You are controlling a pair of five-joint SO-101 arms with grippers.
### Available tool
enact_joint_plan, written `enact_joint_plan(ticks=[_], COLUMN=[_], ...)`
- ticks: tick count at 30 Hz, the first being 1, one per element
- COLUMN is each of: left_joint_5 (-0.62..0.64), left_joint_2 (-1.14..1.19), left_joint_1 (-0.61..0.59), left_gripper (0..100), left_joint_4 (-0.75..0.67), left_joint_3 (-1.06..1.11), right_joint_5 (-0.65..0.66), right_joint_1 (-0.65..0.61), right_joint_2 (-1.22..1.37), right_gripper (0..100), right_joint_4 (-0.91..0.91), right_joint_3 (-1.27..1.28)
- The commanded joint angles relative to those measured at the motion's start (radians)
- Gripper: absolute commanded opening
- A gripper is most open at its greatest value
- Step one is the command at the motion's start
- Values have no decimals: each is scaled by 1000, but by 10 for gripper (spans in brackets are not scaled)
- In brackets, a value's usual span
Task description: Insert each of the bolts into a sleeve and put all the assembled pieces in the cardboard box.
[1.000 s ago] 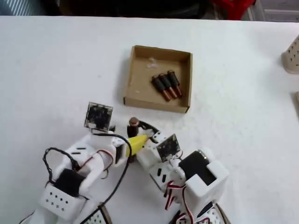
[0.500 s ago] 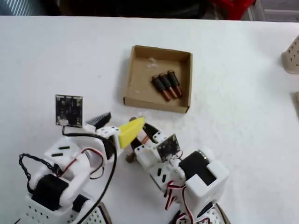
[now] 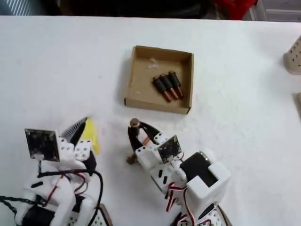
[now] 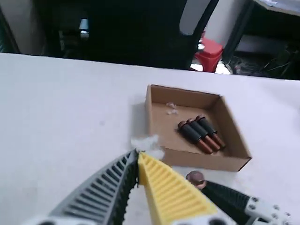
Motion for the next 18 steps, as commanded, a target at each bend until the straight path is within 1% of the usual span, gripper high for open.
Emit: enact_joint_plan(ticks=[1,3,7,9,13,15,16,18], left_joint_5=[-74,-89,-107,-107,-107,-107,-107,-103], left_joint_2=[-5,-5,-5,-5,-5,-5,-4,1], left_joint_1=[-94,-151,-245,-288,-361,-381,-387,-401], left_gripper=[24,24,24,24,24,24,24,24], left_joint_4=[31,26,-66,-143,-358,-448,-473,-442], left_joint_3=[61,84,169,247,451,546,578,575], right_joint_5=[18,18,18,18,18,18,18,18], right_joint_1=[21,35,42,53,105,122,127,142], right_joint_2=[-15,-15,-27,-61,-165,-216,-240,-289], right_gripper=[16,16,16,16,16,16,16,16], right_joint_4=[-31,-33,-35,-31,-21,27,62,136], right_joint_3=[6,6,9,17,40,46,46,41])
